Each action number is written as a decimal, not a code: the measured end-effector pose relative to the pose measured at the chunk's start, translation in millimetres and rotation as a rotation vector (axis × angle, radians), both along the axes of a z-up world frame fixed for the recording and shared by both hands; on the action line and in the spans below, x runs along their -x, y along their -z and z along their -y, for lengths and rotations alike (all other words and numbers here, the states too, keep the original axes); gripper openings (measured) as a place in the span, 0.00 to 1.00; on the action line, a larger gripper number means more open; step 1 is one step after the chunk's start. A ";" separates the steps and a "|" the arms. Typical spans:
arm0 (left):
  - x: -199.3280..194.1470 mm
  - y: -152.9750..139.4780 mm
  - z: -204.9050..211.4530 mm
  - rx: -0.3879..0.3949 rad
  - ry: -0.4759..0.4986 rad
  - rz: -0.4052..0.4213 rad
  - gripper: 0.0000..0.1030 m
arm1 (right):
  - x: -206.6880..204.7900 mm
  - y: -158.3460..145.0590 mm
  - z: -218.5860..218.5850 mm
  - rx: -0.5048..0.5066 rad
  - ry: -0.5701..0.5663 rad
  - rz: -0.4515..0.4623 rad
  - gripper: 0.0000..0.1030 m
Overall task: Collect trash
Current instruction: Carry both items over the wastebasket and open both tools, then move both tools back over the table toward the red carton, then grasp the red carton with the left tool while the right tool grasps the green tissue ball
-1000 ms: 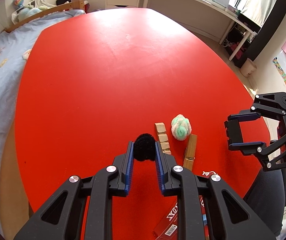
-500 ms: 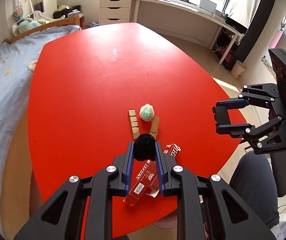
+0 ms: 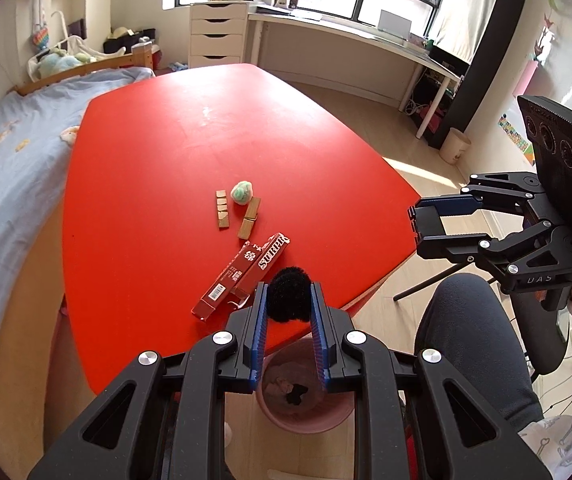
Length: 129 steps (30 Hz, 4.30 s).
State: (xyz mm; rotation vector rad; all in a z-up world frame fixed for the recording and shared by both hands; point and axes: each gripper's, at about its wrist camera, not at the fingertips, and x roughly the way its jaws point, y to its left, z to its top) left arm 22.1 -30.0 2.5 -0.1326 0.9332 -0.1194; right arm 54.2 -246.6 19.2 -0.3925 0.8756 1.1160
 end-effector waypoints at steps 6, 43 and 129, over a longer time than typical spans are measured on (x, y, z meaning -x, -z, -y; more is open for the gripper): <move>19.7 6.0 9.3 0.022 0.003 -0.010 0.20 | 31.2 7.9 15.1 0.009 0.003 -0.018 0.43; 57.6 42.0 31.7 0.096 -0.033 -0.053 0.92 | 70.3 52.0 35.1 0.094 0.013 -0.054 0.92; -74.3 94.0 -65.9 -0.127 0.294 -0.187 0.71 | -147.0 88.5 -149.5 0.164 0.162 -0.206 0.76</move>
